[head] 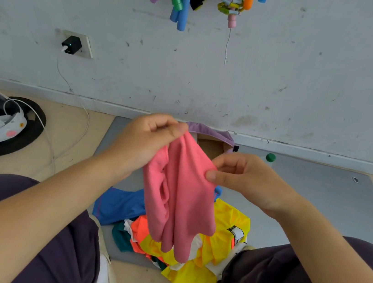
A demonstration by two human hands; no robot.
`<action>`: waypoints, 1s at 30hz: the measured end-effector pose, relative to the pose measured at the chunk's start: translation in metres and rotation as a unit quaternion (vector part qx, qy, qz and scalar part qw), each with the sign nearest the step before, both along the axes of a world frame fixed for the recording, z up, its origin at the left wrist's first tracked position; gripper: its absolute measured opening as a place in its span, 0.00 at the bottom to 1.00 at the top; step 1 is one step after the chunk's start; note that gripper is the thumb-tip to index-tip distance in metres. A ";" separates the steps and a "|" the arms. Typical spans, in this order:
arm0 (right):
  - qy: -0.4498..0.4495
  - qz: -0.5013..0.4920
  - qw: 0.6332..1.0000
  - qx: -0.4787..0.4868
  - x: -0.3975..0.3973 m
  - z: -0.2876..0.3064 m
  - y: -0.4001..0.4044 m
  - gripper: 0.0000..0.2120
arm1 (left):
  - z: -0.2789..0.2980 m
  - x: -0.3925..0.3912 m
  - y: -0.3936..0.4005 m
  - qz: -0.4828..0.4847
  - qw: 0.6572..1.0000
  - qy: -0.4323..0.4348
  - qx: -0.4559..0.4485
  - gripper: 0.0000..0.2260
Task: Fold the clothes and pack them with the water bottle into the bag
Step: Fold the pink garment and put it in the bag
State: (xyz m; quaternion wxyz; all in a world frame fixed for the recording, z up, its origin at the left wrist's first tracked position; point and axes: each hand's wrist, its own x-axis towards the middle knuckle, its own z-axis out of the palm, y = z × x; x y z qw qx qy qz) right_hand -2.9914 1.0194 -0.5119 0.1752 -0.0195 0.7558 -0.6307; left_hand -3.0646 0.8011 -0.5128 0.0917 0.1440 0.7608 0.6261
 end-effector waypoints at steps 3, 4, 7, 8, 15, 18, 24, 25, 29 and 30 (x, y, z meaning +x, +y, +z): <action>0.015 -0.015 0.999 0.045 0.000 0.000 0.001 0.08 | 0.001 -0.007 -0.004 0.065 0.998 0.008 0.012 0.09; 0.019 -0.018 0.999 0.042 0.000 0.001 0.002 0.09 | 0.002 -0.008 -0.005 0.066 0.998 0.002 0.014 0.07; 0.020 -0.016 1.000 -0.014 0.003 0.002 -0.001 0.10 | 0.004 -0.005 -0.006 -0.066 0.997 -0.037 -0.015 0.12; 0.020 -0.015 0.999 -0.033 0.003 0.003 -0.003 0.09 | 0.002 -0.001 -0.006 -0.147 0.987 -0.061 -0.024 0.18; 0.021 -0.003 0.999 -0.046 0.002 0.007 -0.003 0.10 | -0.006 0.014 0.004 -0.198 0.973 -0.056 -0.104 0.24; 0.019 -0.030 0.999 0.021 0.001 0.008 0.001 0.11 | -0.003 0.001 -0.002 -0.094 0.991 -0.046 -0.080 0.19; 0.070 -0.129 0.985 0.088 0.000 0.010 0.004 0.09 | -0.002 -0.013 -0.010 0.009 0.991 -0.133 0.002 0.12; 0.072 -0.149 0.983 0.081 0.000 0.010 0.004 0.08 | -0.002 -0.014 -0.012 -0.005 0.988 -0.154 0.019 0.14; 0.065 -0.168 0.983 0.045 0.003 0.011 0.001 0.07 | -0.003 -0.012 -0.013 -0.029 0.980 -0.179 0.082 0.15; 0.066 -0.153 0.986 0.024 0.004 0.011 -0.001 0.08 | -0.003 -0.010 -0.012 -0.028 0.976 -0.188 0.102 0.14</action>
